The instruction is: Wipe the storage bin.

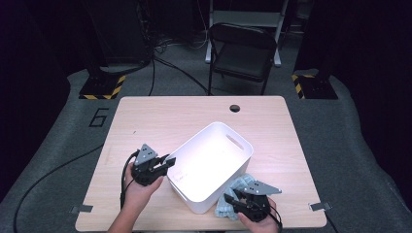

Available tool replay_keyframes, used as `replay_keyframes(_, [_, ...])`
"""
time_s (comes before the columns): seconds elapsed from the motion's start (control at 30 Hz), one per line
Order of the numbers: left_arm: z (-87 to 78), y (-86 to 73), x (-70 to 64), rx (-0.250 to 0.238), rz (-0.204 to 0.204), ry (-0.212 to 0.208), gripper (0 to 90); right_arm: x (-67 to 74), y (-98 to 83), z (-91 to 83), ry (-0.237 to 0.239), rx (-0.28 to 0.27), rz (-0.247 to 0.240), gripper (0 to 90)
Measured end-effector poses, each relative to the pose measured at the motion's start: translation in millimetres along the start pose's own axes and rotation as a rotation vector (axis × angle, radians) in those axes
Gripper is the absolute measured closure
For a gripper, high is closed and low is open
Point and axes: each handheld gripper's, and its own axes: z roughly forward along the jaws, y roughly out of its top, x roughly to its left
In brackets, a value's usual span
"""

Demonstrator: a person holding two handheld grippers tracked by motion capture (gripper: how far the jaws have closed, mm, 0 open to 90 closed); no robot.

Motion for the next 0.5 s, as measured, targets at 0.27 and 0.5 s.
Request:
replay_keyframes(0.27, [0.2, -0.3, -0.9, -0.004, -0.005, -0.001, 73.2, 15.3, 18.6, -21.7, 0.022, -0.115, -0.035, 65.2])
replay_keyframes(0.5, [-0.1, -0.2, -2.0, 0.004, -0.003, -0.005, 73.2, 17.1, 20.8, -24.9, 0.026, -0.129, -0.035, 65.2])
